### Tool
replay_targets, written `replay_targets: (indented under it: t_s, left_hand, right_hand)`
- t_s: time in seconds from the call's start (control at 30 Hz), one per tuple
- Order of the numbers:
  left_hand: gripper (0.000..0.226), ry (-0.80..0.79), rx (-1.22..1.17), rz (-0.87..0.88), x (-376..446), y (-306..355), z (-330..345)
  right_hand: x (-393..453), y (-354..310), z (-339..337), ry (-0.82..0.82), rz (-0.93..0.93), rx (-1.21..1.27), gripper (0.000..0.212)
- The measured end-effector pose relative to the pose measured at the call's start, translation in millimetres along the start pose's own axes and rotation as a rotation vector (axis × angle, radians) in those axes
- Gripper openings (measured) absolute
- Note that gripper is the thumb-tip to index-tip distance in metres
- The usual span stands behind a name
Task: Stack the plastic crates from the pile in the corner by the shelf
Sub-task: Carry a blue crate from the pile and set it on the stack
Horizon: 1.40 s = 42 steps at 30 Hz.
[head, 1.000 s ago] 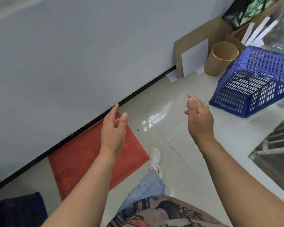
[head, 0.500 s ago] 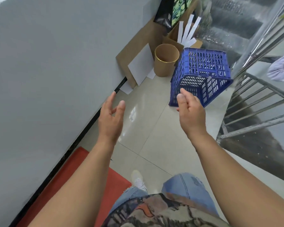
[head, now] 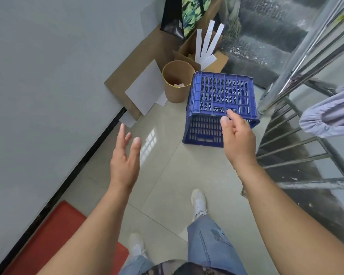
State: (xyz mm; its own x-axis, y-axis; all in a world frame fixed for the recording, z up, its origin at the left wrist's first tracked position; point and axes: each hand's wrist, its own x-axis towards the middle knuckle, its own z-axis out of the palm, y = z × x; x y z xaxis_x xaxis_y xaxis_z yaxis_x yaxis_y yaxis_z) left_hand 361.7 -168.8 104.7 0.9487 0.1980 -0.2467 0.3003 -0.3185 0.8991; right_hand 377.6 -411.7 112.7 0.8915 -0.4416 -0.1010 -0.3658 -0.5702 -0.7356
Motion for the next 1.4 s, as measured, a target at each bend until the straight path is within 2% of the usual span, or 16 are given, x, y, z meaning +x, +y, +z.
replay_targets:
  t_s: [0.1, 0.27, 0.43, 0.6, 0.97, 1.2, 1.4]
  left_hand:
    - [0.057, -0.002, -0.014, -0.046, 23, 12, 58]
    - [0.057, -0.028, 0.013, -0.059, 76, 16, 136]
    - [0.050, -0.023, 0.116, -0.085, 118, -7, 182]
    - [0.050, -0.040, 0.128, -0.214, 143, -41, 208]
    - [0.052, -0.063, 0.003, -0.326, 161, -99, 230]
    - [0.052, -0.001, -0.017, -0.348, 148, -126, 210]
    - [0.052, 0.094, -0.033, -0.362, 117, -151, 160]
  right_hand:
    - [63, 24, -11, -0.029, -0.030, -0.039, 0.042]
    - [155, 70, -14, -0.109, -0.034, -0.156, 0.040]
    - [220, 111, 11, -0.233, -0.018, -0.269, 0.041]
    - [257, 142, 48, -0.354, -0.037, -0.389, 0.040]
    - [292, 199, 124, -0.735, -0.044, -0.775, 0.054]
    - [278, 196, 143, -0.734, -0.115, -0.678, 0.054]
    - [216, 165, 178, -0.731, -0.095, -0.545, 0.051]
